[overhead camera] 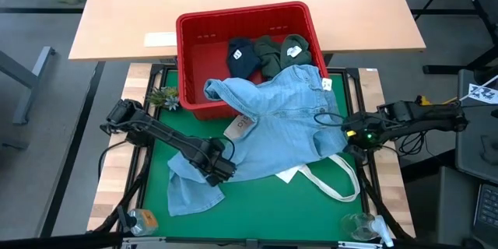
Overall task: Fold laundry
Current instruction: Fold the light blue pants
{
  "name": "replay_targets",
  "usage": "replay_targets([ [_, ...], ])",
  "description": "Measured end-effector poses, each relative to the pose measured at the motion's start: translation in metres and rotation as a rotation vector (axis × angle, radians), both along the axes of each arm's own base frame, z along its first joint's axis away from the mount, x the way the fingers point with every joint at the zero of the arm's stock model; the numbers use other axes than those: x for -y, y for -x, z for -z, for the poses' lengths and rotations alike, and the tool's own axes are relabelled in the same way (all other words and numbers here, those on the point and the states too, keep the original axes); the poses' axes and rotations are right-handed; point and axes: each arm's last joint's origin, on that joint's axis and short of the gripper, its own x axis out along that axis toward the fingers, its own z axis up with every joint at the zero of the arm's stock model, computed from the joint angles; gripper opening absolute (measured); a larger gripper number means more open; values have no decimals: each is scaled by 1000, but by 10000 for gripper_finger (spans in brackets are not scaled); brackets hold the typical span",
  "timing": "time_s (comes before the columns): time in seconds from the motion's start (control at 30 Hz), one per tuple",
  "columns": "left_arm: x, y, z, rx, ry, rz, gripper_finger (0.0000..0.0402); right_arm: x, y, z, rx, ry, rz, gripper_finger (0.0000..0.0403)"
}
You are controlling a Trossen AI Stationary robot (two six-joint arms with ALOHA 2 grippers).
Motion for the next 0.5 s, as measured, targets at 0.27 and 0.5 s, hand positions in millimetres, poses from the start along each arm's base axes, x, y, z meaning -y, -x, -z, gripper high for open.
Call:
replay_targets([
  [0.27,-1,6,-12,21,48,55,144,-1,-1,-1,15,-33,-25,160],
  [0.5,-10,21,-41,124,60,-22,144,-2,0,-1,12,-58,-70,155],
])
